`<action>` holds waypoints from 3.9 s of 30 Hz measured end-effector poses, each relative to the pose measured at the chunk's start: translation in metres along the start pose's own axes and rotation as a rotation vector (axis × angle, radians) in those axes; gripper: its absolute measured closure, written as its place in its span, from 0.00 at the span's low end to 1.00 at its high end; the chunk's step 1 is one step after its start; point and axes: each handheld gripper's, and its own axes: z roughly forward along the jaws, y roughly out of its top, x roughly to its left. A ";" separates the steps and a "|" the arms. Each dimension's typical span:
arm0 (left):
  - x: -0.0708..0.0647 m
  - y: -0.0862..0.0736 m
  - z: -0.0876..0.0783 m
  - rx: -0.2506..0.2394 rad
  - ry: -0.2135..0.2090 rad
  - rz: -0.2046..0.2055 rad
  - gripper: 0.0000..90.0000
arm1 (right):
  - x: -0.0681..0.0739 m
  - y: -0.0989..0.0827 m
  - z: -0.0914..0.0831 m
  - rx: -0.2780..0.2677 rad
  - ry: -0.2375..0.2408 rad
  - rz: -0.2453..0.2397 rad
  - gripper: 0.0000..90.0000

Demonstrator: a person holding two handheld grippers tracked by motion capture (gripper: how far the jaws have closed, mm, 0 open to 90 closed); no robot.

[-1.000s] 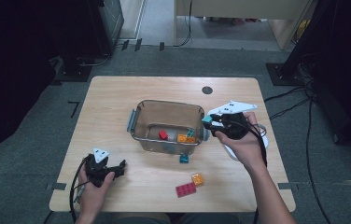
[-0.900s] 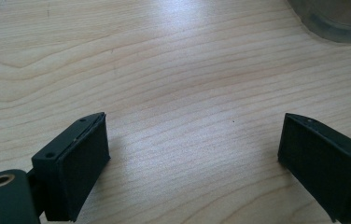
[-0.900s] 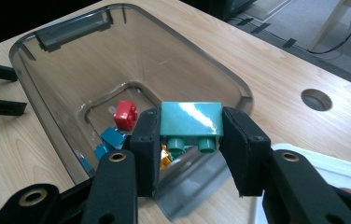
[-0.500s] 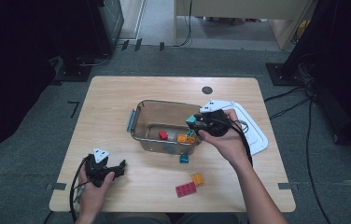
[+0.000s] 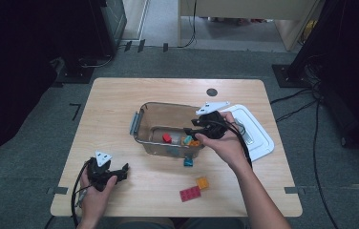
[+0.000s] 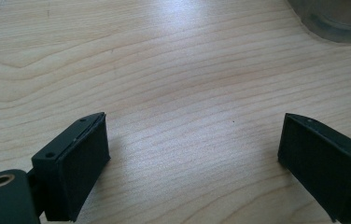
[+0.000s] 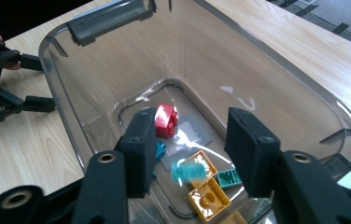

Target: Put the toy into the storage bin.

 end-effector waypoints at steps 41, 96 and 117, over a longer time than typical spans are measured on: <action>0.000 0.000 0.000 0.002 -0.001 0.000 0.09 | -0.020 -0.096 -0.054 -0.103 -0.104 0.161 0.20; 0.000 0.000 0.000 0.002 -0.001 0.000 0.09 | 0.038 -0.128 0.063 0.069 -0.031 -0.021 0.65; 0.000 0.000 0.000 0.001 -0.001 0.000 0.09 | 0.037 -0.137 0.045 0.065 -0.040 -0.055 0.81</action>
